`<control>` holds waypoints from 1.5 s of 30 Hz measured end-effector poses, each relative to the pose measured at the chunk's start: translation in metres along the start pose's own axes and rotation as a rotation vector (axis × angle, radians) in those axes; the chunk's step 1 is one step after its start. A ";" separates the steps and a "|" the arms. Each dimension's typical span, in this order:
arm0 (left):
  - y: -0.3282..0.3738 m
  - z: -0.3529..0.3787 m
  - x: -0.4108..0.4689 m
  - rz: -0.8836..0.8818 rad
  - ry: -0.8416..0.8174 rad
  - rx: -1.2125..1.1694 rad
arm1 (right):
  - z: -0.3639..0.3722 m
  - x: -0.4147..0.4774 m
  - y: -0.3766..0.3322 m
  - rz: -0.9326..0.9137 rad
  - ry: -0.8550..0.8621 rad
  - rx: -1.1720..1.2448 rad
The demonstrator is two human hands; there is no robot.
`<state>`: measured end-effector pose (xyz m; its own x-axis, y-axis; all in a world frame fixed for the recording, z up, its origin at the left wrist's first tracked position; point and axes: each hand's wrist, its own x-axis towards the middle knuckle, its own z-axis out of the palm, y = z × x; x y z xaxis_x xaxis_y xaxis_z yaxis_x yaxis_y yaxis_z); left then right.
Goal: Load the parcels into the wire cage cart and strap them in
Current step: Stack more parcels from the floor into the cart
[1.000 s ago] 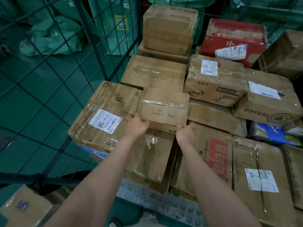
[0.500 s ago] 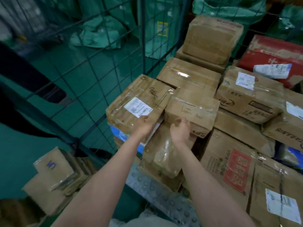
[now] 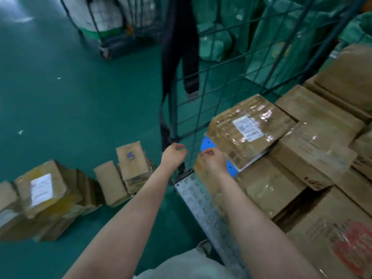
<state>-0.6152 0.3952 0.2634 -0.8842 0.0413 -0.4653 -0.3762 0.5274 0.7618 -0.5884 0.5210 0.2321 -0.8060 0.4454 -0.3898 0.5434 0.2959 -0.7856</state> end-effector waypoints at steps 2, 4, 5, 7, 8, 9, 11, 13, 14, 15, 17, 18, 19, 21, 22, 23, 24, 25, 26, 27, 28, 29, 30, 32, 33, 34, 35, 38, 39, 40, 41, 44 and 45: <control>-0.025 -0.029 -0.010 -0.032 0.045 -0.078 | 0.034 -0.012 -0.002 -0.010 -0.078 -0.045; -0.048 -0.056 -0.019 -0.066 0.097 -0.133 | 0.063 -0.031 -0.012 0.015 -0.157 -0.039; -0.063 -0.076 -0.027 -0.083 0.128 -0.151 | 0.083 -0.044 -0.018 0.010 -0.207 -0.037; -0.088 -0.105 -0.037 -0.127 0.157 -0.188 | 0.112 -0.068 -0.032 0.010 -0.255 -0.040; -0.106 -0.122 -0.042 -0.152 0.181 -0.214 | 0.131 -0.081 -0.037 -0.002 -0.294 -0.051; -0.125 -0.144 -0.051 -0.179 0.215 -0.237 | 0.156 -0.093 -0.042 -0.022 -0.340 -0.067; -0.153 -0.170 -0.059 -0.218 0.264 -0.270 | 0.185 -0.111 -0.049 -0.038 -0.386 -0.092; -0.187 -0.205 -0.069 -0.255 0.337 -0.324 | 0.225 -0.132 -0.055 -0.049 -0.452 -0.118; -0.199 -0.217 -0.072 -0.266 0.360 -0.339 | 0.238 -0.140 -0.060 -0.057 -0.473 -0.133; -0.209 -0.229 -0.077 -0.286 0.379 -0.353 | 0.251 -0.147 -0.063 -0.069 -0.496 -0.147; -0.233 -0.254 -0.087 -0.330 0.425 -0.396 | 0.279 -0.162 -0.072 -0.093 -0.562 -0.171; -0.244 -0.263 -0.089 -0.351 0.443 -0.413 | 0.290 -0.168 -0.076 -0.101 -0.592 -0.191; -0.256 -0.275 -0.093 -0.378 0.468 -0.431 | 0.305 -0.175 -0.081 -0.106 -0.629 -0.215; -0.278 -0.292 -0.098 -0.421 0.506 -0.470 | 0.329 -0.186 -0.088 -0.110 -0.686 -0.255; -0.287 -0.298 -0.098 -0.444 0.521 -0.499 | 0.338 -0.190 -0.090 -0.111 -0.707 -0.270; -0.298 -0.307 -0.098 -0.471 0.543 -0.529 | 0.353 -0.193 -0.094 -0.112 -0.727 -0.291; -0.302 -0.311 -0.098 -0.479 0.553 -0.537 | 0.359 -0.193 -0.097 -0.118 -0.736 -0.299; -0.311 -0.320 -0.097 -0.494 0.568 -0.547 | 0.374 -0.194 -0.102 -0.128 -0.754 -0.324; -0.318 -0.329 -0.094 -0.504 0.585 -0.554 | 0.387 -0.193 -0.107 -0.134 -0.763 -0.342; -0.322 -0.337 -0.091 -0.509 0.600 -0.553 | 0.399 -0.193 -0.112 -0.127 -0.766 -0.348; -0.327 -0.346 -0.087 -0.517 0.613 -0.546 | 0.412 -0.191 -0.117 -0.119 -0.770 -0.350; -0.334 -0.358 -0.081 -0.537 0.632 -0.550 | 0.430 -0.189 -0.123 -0.114 -0.783 -0.368; -0.337 -0.367 -0.078 -0.551 0.644 -0.557 | 0.442 -0.188 -0.127 -0.113 -0.787 -0.381; -0.347 -0.393 -0.066 -0.581 0.669 -0.562 | 0.476 -0.184 -0.140 -0.102 -0.818 -0.392; -0.351 -0.402 -0.061 -0.591 0.668 -0.555 | 0.488 -0.182 -0.145 -0.103 -0.837 -0.386; -0.355 -0.413 -0.054 -0.607 0.671 -0.559 | 0.500 -0.180 -0.153 -0.104 -0.856 -0.385; -0.361 -0.425 -0.047 -0.628 0.678 -0.559 | 0.515 -0.177 -0.159 -0.104 -0.870 -0.396; -0.370 -0.450 -0.028 -0.677 0.696 -0.582 | 0.547 -0.168 -0.173 -0.100 -0.897 -0.438; -0.374 -0.459 -0.021 -0.689 0.709 -0.601 | 0.562 -0.163 -0.177 -0.096 -0.903 -0.450; -0.379 -0.465 -0.015 -0.696 0.722 -0.621 | 0.576 -0.160 -0.179 -0.084 -0.906 -0.462; -0.382 -0.470 -0.009 -0.698 0.734 -0.633 | 0.586 -0.155 -0.181 -0.073 -0.904 -0.469; -0.405 -0.478 0.002 -0.736 0.721 -0.656 | 0.620 -0.154 -0.178 -0.015 -0.923 -0.495; -0.416 -0.482 0.007 -0.760 0.713 -0.662 | 0.632 -0.155 -0.176 0.005 -0.932 -0.511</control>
<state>-0.5981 -0.2326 0.1610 -0.2550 -0.6690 -0.6982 -0.7446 -0.3249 0.5832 -0.7069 -0.1341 0.1271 -0.5469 -0.3115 -0.7771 0.4069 0.7123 -0.5719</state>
